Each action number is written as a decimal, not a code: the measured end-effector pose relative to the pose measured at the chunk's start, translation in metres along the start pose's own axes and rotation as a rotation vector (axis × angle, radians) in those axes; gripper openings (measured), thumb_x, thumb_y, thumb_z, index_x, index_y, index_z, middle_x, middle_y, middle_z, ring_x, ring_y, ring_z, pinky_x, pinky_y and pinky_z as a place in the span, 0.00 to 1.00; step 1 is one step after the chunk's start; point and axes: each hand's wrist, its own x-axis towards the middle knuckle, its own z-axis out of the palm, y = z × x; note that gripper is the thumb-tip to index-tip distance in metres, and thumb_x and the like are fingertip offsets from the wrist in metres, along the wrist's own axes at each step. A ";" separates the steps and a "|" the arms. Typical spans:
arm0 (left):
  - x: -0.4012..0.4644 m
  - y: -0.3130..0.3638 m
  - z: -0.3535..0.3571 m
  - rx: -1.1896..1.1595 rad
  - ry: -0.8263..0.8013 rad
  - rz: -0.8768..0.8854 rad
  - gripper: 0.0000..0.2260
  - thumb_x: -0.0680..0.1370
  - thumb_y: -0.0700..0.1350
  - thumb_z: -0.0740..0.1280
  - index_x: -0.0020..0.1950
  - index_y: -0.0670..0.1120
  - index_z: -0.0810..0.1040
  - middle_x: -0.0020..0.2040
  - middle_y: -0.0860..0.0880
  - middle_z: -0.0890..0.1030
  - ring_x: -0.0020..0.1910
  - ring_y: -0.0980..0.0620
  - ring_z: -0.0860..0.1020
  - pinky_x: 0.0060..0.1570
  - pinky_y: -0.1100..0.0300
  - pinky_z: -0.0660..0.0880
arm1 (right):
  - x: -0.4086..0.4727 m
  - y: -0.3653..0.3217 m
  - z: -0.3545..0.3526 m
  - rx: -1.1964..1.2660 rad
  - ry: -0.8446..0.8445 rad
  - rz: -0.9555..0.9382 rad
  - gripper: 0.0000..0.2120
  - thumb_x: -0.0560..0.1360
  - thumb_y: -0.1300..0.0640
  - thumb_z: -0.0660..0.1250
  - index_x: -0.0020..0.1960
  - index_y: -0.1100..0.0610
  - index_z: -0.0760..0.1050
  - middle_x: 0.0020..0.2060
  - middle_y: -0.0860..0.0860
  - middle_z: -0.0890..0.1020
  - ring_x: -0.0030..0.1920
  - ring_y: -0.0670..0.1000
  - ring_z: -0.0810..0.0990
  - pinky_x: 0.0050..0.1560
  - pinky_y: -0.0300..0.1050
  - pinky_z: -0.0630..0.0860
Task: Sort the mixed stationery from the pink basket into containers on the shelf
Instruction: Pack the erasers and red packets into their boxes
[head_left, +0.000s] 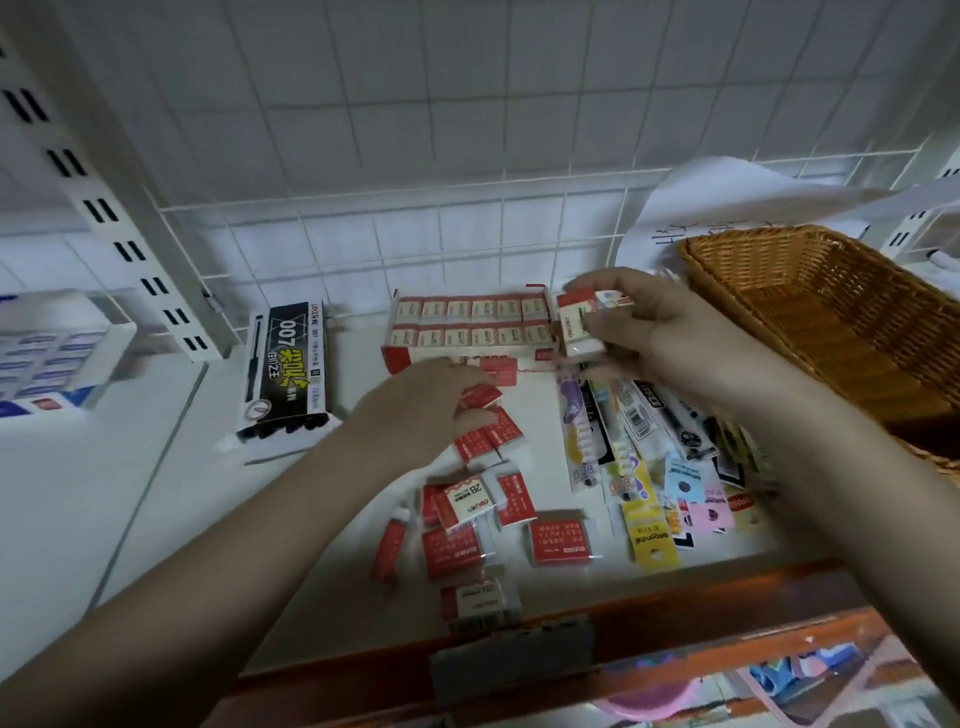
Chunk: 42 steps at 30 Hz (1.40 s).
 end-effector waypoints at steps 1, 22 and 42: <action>0.001 -0.003 0.001 -0.056 -0.013 -0.004 0.19 0.78 0.53 0.63 0.69 0.54 0.71 0.61 0.51 0.74 0.59 0.52 0.74 0.60 0.55 0.71 | 0.004 0.000 0.001 0.042 -0.005 0.016 0.11 0.78 0.69 0.60 0.55 0.56 0.73 0.48 0.58 0.82 0.46 0.53 0.84 0.43 0.41 0.82; -0.088 -0.015 -0.010 -0.394 0.026 -0.320 0.14 0.71 0.49 0.74 0.53 0.49 0.77 0.45 0.55 0.76 0.39 0.61 0.73 0.41 0.64 0.72 | 0.138 0.014 0.088 -0.844 -0.127 -0.297 0.24 0.72 0.56 0.72 0.67 0.57 0.72 0.63 0.53 0.77 0.62 0.53 0.75 0.66 0.47 0.68; -0.091 -0.034 -0.004 -1.060 0.406 -0.492 0.12 0.68 0.35 0.75 0.46 0.44 0.77 0.39 0.46 0.79 0.33 0.53 0.77 0.38 0.64 0.76 | 0.107 0.000 0.090 -1.038 -0.092 -0.391 0.17 0.77 0.55 0.65 0.65 0.57 0.74 0.59 0.54 0.77 0.62 0.51 0.72 0.54 0.35 0.63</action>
